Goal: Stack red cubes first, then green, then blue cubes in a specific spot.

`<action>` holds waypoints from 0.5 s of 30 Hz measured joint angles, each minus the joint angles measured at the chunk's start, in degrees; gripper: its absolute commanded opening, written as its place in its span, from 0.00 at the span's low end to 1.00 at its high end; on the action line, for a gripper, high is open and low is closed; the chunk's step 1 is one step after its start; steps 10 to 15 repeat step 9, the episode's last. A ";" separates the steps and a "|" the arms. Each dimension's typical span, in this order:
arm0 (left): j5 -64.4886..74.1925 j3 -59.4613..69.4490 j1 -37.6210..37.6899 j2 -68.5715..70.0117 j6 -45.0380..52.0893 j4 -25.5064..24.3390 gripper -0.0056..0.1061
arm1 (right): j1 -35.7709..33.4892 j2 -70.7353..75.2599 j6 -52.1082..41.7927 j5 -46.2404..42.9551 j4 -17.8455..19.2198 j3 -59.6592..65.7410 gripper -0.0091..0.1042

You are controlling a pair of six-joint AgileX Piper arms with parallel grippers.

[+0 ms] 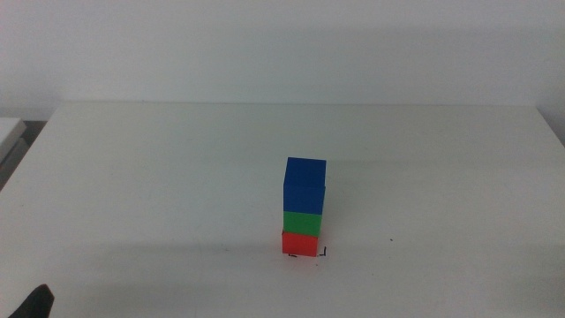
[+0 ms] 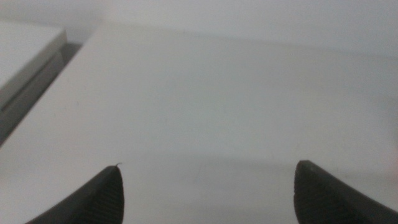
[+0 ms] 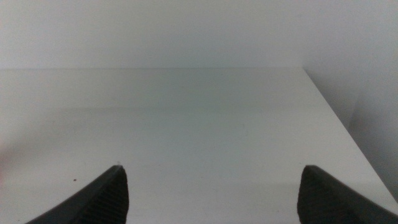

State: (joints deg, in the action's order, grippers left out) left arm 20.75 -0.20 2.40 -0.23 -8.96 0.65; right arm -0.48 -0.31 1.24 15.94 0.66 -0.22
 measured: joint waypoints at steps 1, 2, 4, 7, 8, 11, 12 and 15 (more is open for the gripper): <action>-0.55 0.09 0.00 0.00 0.00 0.00 0.89 | 0.00 0.00 0.00 0.00 0.00 0.00 0.81; -0.98 0.09 0.00 0.00 0.00 0.00 0.89 | 0.00 0.03 0.00 0.00 0.00 0.00 0.81; -1.40 0.20 0.00 0.00 0.00 0.00 0.89 | 0.00 0.03 0.00 -0.11 0.00 0.00 0.81; -1.61 0.20 0.00 0.00 0.00 0.00 0.89 | 0.00 0.03 0.00 -0.32 0.00 0.00 0.81; -1.61 0.22 0.00 0.00 0.00 0.00 0.89 | 0.00 0.03 0.00 -0.43 0.00 0.00 0.81; -1.75 0.22 0.00 0.00 0.00 0.00 0.89 | 0.00 0.03 0.00 -0.43 0.00 0.00 0.81; -1.75 0.22 0.00 0.00 0.00 0.00 0.89 | 0.00 0.03 0.00 -0.43 0.00 0.00 0.81; -1.75 0.22 0.00 0.00 0.00 0.00 0.89 | 0.00 0.03 0.00 -0.43 0.00 0.00 0.81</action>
